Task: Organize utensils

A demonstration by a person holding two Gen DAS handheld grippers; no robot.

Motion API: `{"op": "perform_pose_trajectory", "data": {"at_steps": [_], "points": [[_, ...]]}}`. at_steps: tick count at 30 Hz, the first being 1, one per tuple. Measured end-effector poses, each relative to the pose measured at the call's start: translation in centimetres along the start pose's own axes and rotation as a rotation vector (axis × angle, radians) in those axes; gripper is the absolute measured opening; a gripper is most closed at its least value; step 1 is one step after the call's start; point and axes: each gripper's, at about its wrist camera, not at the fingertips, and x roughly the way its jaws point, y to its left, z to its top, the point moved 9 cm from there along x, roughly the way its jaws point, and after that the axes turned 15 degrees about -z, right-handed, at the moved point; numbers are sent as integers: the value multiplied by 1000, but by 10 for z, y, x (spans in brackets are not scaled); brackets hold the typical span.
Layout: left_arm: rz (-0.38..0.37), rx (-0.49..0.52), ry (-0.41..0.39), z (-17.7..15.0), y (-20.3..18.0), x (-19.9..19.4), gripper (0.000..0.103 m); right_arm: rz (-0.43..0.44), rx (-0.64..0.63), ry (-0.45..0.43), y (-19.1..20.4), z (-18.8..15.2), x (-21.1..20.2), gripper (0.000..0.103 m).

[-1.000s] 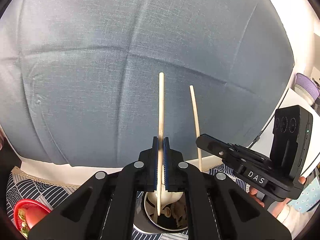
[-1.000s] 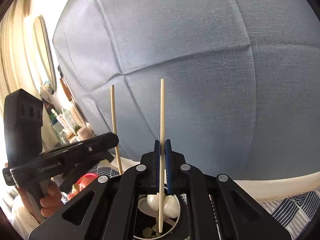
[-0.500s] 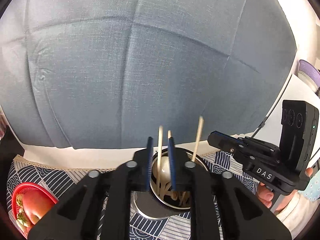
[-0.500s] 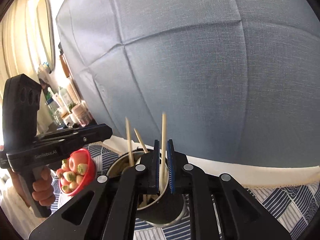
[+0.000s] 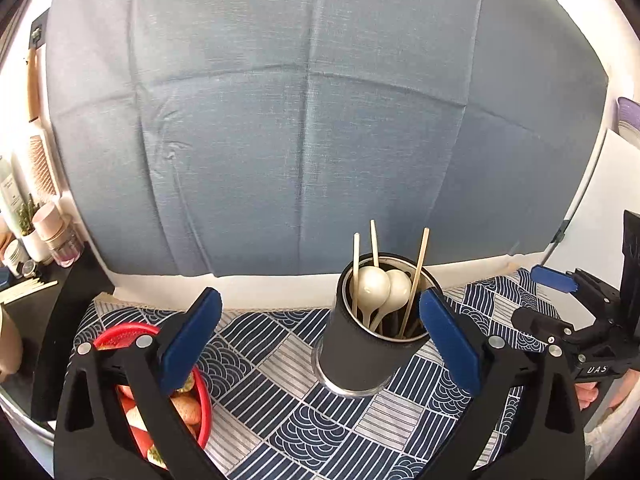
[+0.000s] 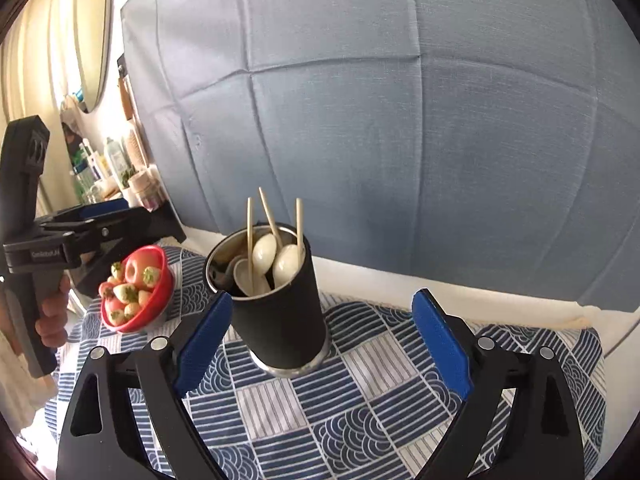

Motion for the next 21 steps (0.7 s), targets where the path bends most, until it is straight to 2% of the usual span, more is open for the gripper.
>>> {"op": "perform_pose_trajectory", "data": {"at_steps": [4, 9, 21], "points": [[66, -67, 8, -17, 3, -21, 97, -15, -22, 43, 0, -15, -13, 88], [113, -100, 37, -38, -4, -41, 97, -41, -46, 60, -1, -28, -35, 91], [114, -100, 153, -97, -53, -77, 97, -47, -47, 55, -3, -44, -97, 93]]}}
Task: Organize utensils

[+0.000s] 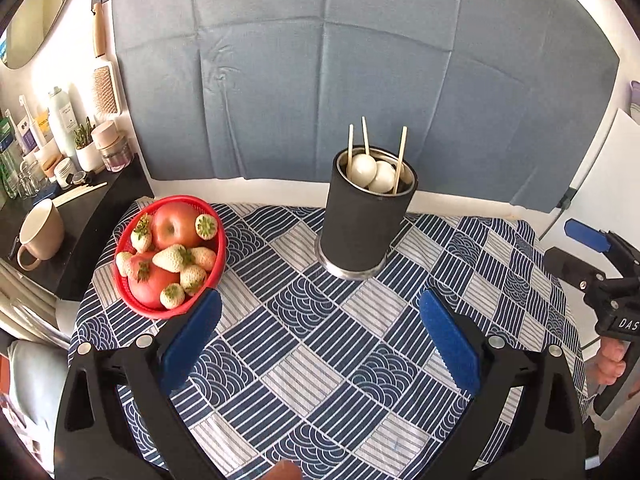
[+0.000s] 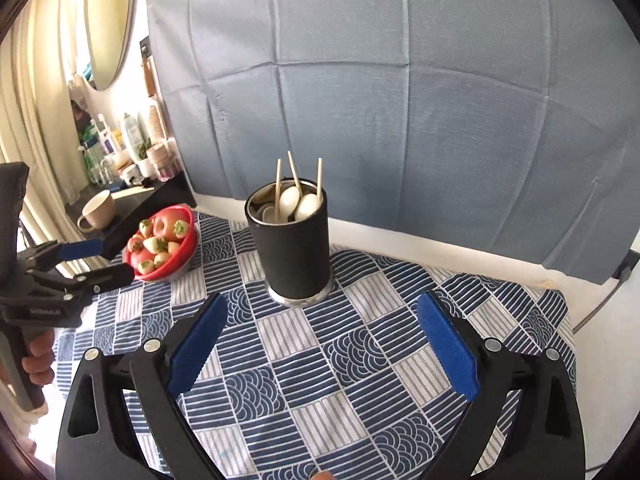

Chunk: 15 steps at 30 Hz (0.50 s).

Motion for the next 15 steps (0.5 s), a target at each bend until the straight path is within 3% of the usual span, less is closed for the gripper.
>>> {"op": "perform_pose_trajectory", "data": {"at_steps": [4, 7, 15], "points": [[36, 15, 35, -18, -12, -10, 97, 18, 60, 54, -5, -12, -16, 95], [67, 5, 51, -31, -22, -20, 97, -21, 85, 87, -11, -26, -23, 95], [55, -40, 91, -55, -48, -45, 97, -78, 102, 180, -17, -71, -43, 95]]}}
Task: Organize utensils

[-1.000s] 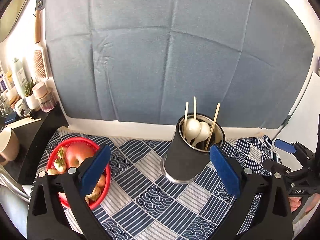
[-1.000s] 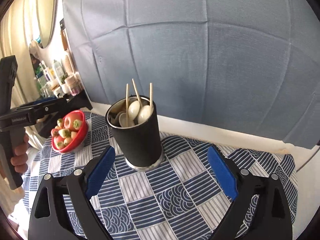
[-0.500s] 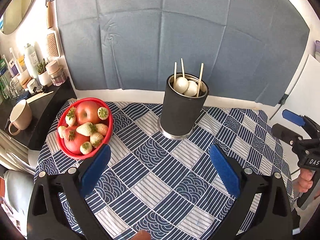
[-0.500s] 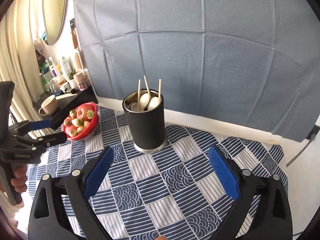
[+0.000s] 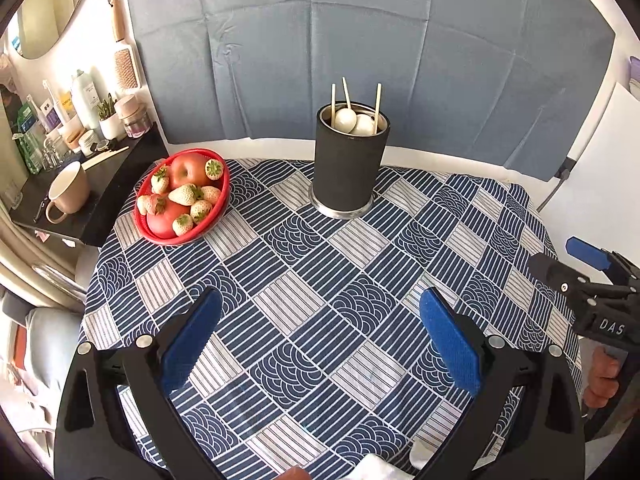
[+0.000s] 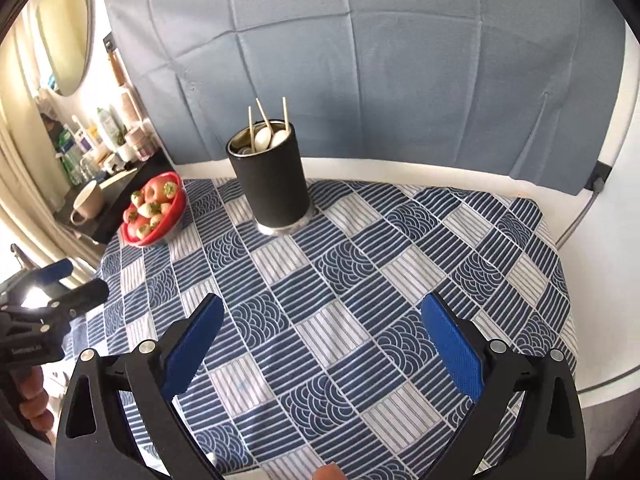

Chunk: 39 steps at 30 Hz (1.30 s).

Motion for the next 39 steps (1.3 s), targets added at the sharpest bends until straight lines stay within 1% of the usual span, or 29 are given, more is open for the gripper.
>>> {"op": "perform_pose_trajectory", "data": {"at_steps": [3, 5, 8, 10, 15, 19, 24, 35, 39], "points": [[8, -9, 8, -5, -6, -7, 97, 2, -12, 14, 2, -8, -8, 95], [34, -1, 4, -6, -6, -11, 97, -1, -11, 14, 3, -12, -13, 95], [81, 9, -22, -2, -3, -19, 97, -10, -17, 1, 4, -14, -20, 95], [95, 9, -40, 1, -2, -24, 97, -6, -25, -8, 7, -15, -24, 95], [76, 7, -37, 1, -4, -26, 97, 6, -43, -18, 12, -15, -30, 95], [58, 3, -29, -1, -6, -25, 97, 9, -38, -10, 12, -15, -29, 95], [59, 0, -25, -3, -6, -26, 97, 16, -42, -9, 14, -15, -31, 95], [59, 14, -24, -3, -8, -27, 97, 2, -32, -3, 12, -17, -34, 95], [58, 17, -15, -5, -9, -26, 97, 0, -49, -7, 13, -18, -35, 95]]}}
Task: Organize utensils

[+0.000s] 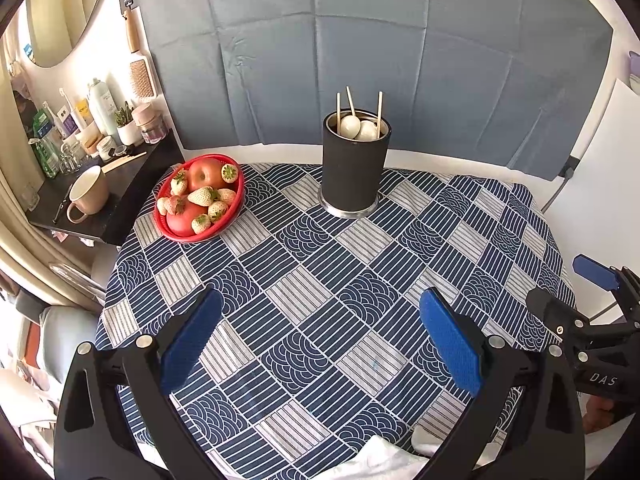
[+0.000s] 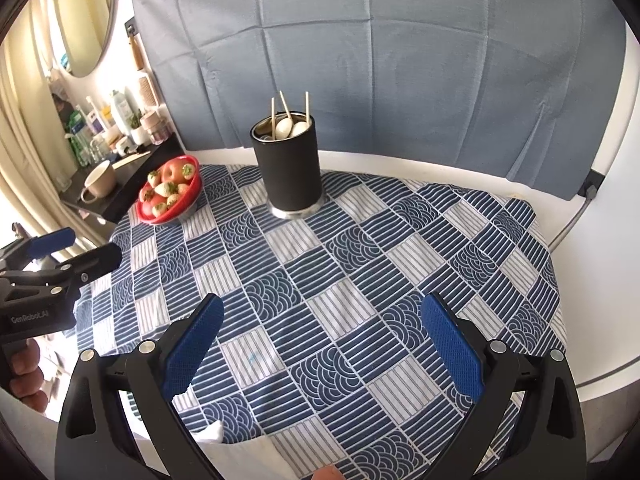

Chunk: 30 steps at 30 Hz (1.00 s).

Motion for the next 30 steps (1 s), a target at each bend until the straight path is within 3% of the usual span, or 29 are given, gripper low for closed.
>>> {"op": "perform_pose_trajectory", "data": {"at_steps": [30], "points": [[8, -2, 10, -1, 0, 2, 97, -9, -10, -11, 2, 2, -1, 95]]}}
